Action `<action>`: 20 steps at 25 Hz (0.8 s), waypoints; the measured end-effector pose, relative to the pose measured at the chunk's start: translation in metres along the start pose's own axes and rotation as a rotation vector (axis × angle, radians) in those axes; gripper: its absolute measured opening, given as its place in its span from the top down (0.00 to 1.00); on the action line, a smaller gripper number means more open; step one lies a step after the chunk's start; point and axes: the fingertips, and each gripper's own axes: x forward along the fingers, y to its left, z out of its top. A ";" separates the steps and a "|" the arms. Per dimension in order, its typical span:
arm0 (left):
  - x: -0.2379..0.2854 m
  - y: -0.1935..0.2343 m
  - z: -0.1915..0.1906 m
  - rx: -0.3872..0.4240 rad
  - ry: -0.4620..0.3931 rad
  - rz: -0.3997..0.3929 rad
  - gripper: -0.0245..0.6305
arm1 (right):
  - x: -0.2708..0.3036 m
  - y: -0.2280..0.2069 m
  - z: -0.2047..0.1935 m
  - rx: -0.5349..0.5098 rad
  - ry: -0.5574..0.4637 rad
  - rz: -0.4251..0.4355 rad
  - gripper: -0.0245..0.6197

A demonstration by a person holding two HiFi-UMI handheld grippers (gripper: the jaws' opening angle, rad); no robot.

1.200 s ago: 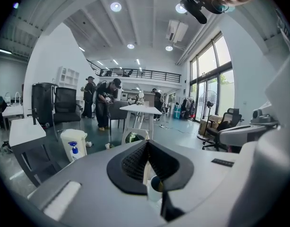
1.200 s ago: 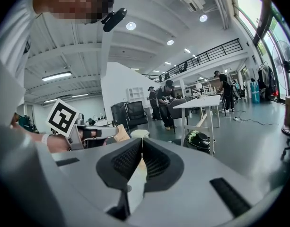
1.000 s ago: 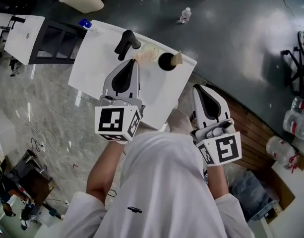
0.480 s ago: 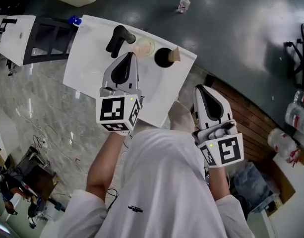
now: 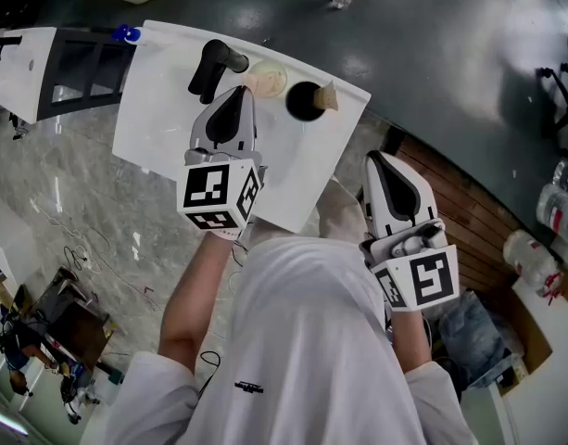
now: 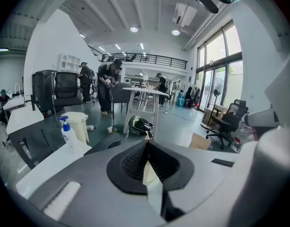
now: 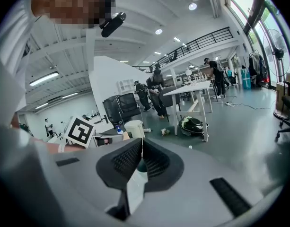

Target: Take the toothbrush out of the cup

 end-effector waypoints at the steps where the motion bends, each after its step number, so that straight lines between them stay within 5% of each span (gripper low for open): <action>1: 0.002 0.001 -0.002 -0.003 0.004 0.005 0.95 | 0.001 0.000 0.000 0.002 0.000 0.000 0.95; 16: 0.005 0.011 -0.014 0.027 0.004 0.016 0.94 | -0.004 0.005 -0.001 0.011 -0.016 -0.006 0.95; 20: -0.005 0.014 -0.007 0.033 -0.021 0.036 0.84 | -0.010 0.009 0.000 0.014 -0.027 -0.007 0.95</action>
